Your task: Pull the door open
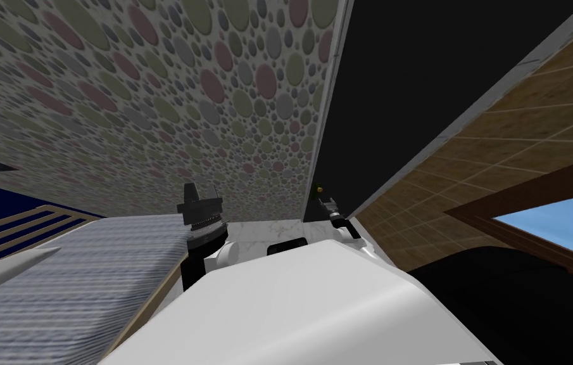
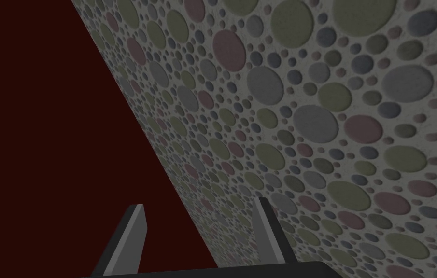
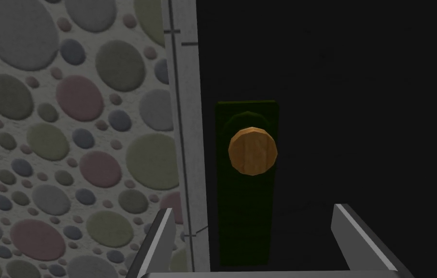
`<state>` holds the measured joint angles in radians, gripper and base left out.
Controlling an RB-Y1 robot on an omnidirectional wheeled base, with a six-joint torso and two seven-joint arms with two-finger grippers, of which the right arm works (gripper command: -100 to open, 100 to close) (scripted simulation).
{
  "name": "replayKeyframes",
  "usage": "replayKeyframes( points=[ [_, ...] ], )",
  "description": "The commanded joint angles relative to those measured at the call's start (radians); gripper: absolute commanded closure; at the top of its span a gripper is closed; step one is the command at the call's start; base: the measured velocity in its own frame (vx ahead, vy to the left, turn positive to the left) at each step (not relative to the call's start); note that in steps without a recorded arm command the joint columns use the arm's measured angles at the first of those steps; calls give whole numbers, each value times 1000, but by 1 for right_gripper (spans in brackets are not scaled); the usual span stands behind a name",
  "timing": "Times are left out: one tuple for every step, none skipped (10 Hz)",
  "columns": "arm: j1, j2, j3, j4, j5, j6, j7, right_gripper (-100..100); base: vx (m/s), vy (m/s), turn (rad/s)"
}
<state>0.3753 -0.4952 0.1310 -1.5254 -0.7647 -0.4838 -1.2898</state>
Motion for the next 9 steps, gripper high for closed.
replayKeyframes(
  points=[
    [-3, -10, 4, 15, -13, 0, -29, -100, 82, -56, 55],
    [-3, -7, 3, 10, -8, 0, -18, -100, 36, -26, 13],
    [-11, -4, -1, 19, -10, 4, -19, -100, 85, -31, 29],
    [-14, -2, -3, 21, -10, 5, -18, -100, 157, -32, 33],
    [-19, 1, -6, 26, -11, 8, -16, -100, 181, -37, 24],
    [-25, 4, -9, 32, -12, 10, -14, -100, 184, -70, 41],
    [-31, 7, -13, 36, -13, 13, -12, -100, 173, -67, 47],
    [-35, 9, -15, 40, -14, 15, -11, -100, 182, -45, 27],
    [-32, 8, -13, 37, -13, 14, -11, -100, 86, -19, 9]
  ],
)
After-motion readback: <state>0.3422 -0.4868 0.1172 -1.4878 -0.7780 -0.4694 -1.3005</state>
